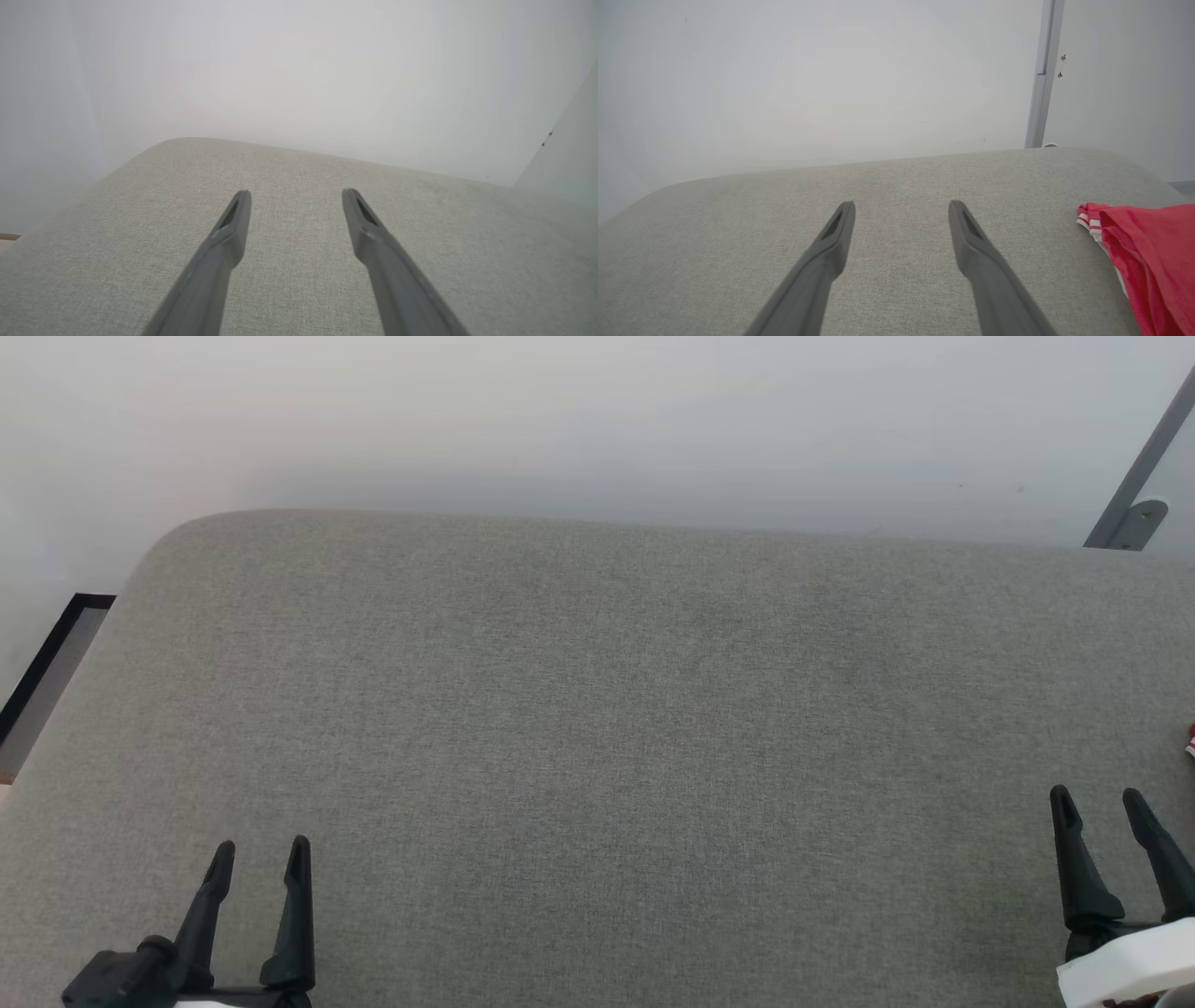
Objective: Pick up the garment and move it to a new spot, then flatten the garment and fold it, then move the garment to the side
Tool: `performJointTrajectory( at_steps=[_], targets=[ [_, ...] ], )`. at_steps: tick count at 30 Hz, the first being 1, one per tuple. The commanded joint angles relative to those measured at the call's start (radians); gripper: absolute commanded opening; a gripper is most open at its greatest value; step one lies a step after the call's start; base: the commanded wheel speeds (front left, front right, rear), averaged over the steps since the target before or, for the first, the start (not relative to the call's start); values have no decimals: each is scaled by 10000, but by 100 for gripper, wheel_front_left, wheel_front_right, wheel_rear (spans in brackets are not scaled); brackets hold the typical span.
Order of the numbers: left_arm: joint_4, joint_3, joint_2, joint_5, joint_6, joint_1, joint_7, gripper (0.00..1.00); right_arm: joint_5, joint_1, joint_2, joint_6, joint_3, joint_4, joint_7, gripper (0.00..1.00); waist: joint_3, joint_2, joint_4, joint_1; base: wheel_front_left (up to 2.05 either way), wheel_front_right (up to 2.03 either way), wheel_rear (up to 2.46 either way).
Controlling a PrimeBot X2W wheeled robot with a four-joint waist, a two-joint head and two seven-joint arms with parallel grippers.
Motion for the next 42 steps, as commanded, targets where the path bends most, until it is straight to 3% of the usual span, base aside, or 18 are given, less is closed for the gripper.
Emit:
performJointTrajectory(
  at_steps=[1,22,23,27,42],
  targets=[
    [-53,18,18,61,22,-79,-47,100,-24,93,59,-9,-16,-71,63,100,3,-1,0,0,0,0,0],
    [-233,63,-4,15,22,-42,-47,100,-55,213,229,-9,-69,-394,270,100,-91,-1,-100,0,0,0,0],
    [-193,32,-19,12,-2,-72,-1,0,-41,159,193,0,-45,-352,224,0,-92,-1,-101,0,0,0,0],
    [129,-44,-180,-41,-3,50,37,0,8,248,382,0,24,-32,231,0,-97,-1,-105,0,0,0,0],
    [455,51,-326,-2464,6,-439,636,0,2151,-159,717,-1,-20,225,664,0,-108,-1,-219,0,0,0,0]
  ],
)
